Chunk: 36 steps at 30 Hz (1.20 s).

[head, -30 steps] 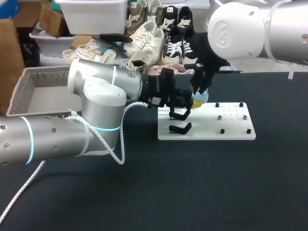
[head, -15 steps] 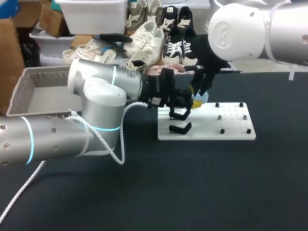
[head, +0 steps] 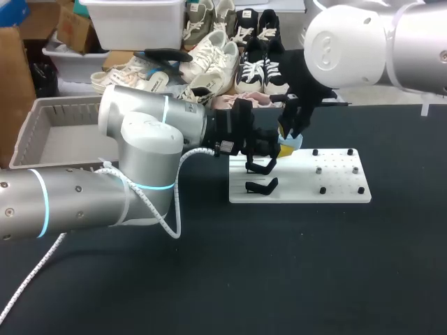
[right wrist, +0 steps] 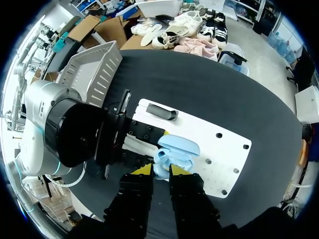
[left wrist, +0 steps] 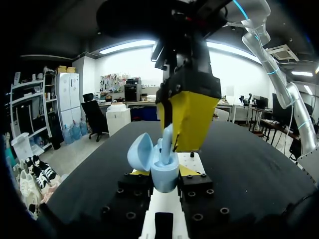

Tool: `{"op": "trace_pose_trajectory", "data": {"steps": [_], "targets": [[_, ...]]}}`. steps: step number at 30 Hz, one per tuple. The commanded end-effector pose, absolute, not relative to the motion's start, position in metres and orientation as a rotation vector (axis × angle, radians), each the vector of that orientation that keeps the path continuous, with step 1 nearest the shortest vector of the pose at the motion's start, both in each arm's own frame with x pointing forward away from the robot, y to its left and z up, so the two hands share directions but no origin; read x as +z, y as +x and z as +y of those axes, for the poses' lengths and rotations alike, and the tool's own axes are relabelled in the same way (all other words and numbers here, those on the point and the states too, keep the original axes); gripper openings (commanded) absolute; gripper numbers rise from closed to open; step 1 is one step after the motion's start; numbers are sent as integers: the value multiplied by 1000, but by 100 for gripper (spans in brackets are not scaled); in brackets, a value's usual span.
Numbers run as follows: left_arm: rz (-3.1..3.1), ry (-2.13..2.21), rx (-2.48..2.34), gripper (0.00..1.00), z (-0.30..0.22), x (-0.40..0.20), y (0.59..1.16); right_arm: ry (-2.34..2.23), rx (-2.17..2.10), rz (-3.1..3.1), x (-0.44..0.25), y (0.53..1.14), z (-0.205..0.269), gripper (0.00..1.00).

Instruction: Pick up each earbud case from the left stands, insert the matching earbuds, close the lid, and place the case in the box.

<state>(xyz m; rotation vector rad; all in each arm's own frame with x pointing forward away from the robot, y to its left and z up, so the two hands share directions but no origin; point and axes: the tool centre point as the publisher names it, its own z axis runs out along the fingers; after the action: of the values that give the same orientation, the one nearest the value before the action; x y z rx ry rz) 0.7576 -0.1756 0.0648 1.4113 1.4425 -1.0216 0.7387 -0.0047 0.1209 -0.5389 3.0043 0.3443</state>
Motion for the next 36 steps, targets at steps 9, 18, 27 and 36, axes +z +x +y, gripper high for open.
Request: {"op": "trace_pose_trajectory", "data": {"steps": [9,18,27,36], "targets": [[1442,1411,-1022,0,-176,64,758,-538,350,3007,118,742,-3,0],[1442,1411,-1022,0,-176,64,758,-547,351,3001,118,745,-1,0],[1442,1411,-1022,0,-176,64,758,-554,337,3015,113,746,-1,0],[1442,1411,-1022,0,-176,64,758,-560,320,3017,113,748,-1,0]]}}
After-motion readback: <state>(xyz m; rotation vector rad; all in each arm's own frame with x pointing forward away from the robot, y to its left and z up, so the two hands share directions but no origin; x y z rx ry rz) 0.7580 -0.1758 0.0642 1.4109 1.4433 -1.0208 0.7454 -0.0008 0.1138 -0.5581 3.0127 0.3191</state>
